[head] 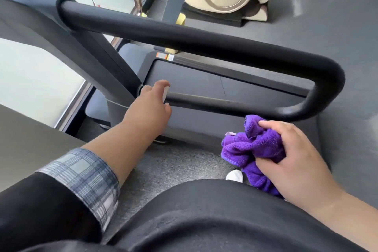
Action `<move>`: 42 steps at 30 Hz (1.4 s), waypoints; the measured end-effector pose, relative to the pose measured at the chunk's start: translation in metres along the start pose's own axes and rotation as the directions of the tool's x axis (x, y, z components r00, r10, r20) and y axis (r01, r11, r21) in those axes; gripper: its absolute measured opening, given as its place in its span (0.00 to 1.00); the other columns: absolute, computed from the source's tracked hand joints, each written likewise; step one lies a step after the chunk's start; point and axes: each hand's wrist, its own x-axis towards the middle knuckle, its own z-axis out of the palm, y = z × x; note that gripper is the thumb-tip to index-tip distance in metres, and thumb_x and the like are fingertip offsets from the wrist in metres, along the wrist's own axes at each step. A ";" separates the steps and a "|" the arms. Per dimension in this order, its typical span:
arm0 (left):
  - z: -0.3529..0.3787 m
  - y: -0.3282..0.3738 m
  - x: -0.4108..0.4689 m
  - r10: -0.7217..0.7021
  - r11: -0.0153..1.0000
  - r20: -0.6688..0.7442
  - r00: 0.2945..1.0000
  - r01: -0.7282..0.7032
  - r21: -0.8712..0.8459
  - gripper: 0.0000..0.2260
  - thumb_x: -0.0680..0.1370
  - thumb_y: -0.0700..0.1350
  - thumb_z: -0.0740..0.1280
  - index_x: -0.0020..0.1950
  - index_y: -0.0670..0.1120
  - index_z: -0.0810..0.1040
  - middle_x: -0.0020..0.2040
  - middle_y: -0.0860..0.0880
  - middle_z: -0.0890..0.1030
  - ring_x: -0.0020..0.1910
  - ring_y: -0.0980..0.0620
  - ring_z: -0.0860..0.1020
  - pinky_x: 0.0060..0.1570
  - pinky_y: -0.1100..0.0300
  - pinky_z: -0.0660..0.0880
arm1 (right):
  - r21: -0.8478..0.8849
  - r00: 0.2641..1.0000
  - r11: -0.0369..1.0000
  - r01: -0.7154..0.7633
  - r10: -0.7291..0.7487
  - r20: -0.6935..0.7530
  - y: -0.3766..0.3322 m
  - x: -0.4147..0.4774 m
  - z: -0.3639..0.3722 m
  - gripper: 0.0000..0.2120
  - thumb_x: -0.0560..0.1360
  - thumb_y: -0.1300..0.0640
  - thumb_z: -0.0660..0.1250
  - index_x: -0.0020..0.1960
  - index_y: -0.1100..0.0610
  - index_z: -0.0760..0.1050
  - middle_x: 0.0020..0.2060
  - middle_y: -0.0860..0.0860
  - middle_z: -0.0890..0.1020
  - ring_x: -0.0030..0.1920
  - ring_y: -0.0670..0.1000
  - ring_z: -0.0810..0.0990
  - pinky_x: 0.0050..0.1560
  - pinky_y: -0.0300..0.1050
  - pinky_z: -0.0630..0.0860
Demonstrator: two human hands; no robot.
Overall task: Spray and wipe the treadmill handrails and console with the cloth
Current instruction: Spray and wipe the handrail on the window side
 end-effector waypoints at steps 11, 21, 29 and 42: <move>0.012 0.021 0.006 0.047 0.999 0.026 0.999 -0.047 -0.005 0.18 0.79 0.47 0.62 0.65 0.61 0.62 0.55 0.49 0.67 0.32 0.47 0.76 0.35 0.52 0.78 | -0.006 0.999 1.000 -0.022 0.022 -0.025 0.008 0.006 -0.007 0.34 0.66 0.63 0.76 0.64 0.38 0.70 0.60 0.31 0.72 0.62 0.29 0.67 0.62 0.21 0.57; 0.037 0.082 -0.014 0.247 0.968 0.112 0.963 -0.239 -0.080 0.19 0.76 0.44 0.62 0.64 0.61 0.63 0.53 0.49 0.68 0.37 0.46 0.75 0.34 0.55 0.69 | 0.002 0.998 1.000 -0.007 0.007 -0.064 0.008 0.019 -0.017 0.32 0.67 0.58 0.74 0.63 0.35 0.68 0.58 0.28 0.72 0.62 0.30 0.68 0.62 0.22 0.58; 0.032 0.064 -0.025 0.215 0.970 0.057 0.975 -0.207 -0.128 0.20 0.78 0.49 0.63 0.66 0.64 0.59 0.56 0.52 0.68 0.37 0.47 0.76 0.36 0.56 0.71 | -0.087 0.997 0.993 0.081 -0.080 0.005 0.005 0.046 -0.022 0.34 0.65 0.59 0.76 0.68 0.44 0.71 0.60 0.38 0.73 0.64 0.44 0.72 0.68 0.33 0.61; 0.031 -0.007 -0.069 0.035 0.973 0.046 0.998 -0.024 -0.231 0.23 0.78 0.52 0.64 0.69 0.64 0.60 0.64 0.54 0.68 0.47 0.50 0.79 0.48 0.55 0.76 | -0.748 0.948 0.632 0.202 0.065 0.311 0.007 0.123 0.031 0.25 0.66 0.37 0.69 0.58 0.47 0.70 0.49 0.47 0.77 0.50 0.54 0.78 0.42 0.47 0.71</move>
